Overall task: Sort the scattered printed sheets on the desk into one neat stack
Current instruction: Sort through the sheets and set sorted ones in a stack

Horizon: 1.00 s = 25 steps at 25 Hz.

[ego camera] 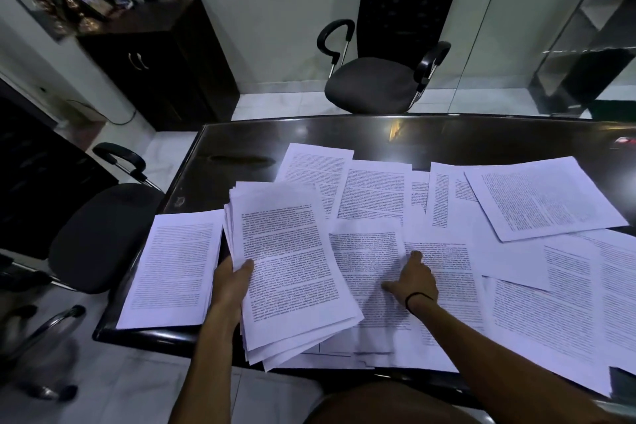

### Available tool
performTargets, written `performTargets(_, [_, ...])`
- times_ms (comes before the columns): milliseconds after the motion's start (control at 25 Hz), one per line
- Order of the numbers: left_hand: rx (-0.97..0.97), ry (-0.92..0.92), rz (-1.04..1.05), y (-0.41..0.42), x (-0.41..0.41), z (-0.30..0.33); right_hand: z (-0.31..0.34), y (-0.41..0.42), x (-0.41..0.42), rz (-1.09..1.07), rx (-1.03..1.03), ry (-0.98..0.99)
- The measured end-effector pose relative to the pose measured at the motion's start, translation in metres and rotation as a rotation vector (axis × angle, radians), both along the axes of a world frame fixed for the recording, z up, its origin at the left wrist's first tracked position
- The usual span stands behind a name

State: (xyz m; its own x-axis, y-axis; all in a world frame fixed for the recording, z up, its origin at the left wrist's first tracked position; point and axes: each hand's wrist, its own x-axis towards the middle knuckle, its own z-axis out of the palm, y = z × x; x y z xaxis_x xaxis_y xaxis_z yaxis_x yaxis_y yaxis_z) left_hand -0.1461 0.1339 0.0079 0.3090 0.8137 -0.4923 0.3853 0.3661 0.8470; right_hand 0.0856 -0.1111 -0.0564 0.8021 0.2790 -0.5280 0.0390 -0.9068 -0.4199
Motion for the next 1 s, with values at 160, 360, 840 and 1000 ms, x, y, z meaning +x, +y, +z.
performTargets(160, [0.038,0.052,-0.017,0.002,-0.001,-0.007,0.000,-0.003,0.010,0.027,0.125,-0.012])
performTargets(360, [0.257,0.209,-0.028,0.016,-0.001,0.001,0.014,-0.009,0.040,0.158,0.221,-0.067])
performTargets(840, [0.126,0.069,-0.137,0.013,0.047,0.014,0.073,0.014,0.079,0.009,0.720,0.366])
performTargets(1000, [-0.076,-0.080,-0.193,-0.001,0.067,0.012,0.058,0.052,0.045,0.017,0.728,0.457])
